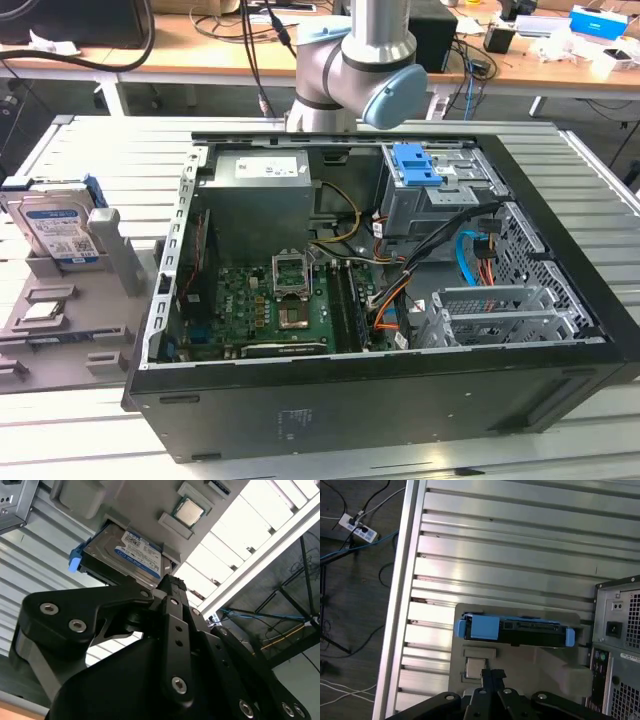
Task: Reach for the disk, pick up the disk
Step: 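Pick up the disk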
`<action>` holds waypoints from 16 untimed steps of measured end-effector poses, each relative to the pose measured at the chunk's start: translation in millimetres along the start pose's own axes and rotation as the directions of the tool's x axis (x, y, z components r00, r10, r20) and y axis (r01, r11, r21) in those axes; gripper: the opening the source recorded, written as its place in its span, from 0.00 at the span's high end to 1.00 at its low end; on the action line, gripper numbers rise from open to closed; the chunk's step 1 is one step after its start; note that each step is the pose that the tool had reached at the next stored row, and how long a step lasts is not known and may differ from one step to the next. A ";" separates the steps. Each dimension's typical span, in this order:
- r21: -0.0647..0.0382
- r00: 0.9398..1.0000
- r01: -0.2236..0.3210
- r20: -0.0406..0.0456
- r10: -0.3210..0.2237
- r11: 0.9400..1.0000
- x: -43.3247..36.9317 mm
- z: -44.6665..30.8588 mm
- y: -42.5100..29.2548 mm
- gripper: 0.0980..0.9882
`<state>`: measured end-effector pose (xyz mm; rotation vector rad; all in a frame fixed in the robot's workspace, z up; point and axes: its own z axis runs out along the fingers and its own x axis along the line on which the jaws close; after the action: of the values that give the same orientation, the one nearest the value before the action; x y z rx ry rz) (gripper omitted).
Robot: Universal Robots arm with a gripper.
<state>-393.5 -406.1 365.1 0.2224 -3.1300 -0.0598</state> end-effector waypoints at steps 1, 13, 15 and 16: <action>0.000 1.000 0.007 0.000 -0.007 1.000 0.0 0.0 0.0 0.99; 0.000 0.991 0.134 -0.005 -0.134 0.991 0.0 0.0 0.1 0.99; 0.000 0.987 0.161 -0.006 -0.161 0.987 0.0 0.0 0.1 0.99; 0.000 0.985 0.171 -0.007 -0.171 0.985 0.0 0.0 0.1 0.99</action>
<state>-393.5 -406.0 365.1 0.4898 -3.0961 -0.0591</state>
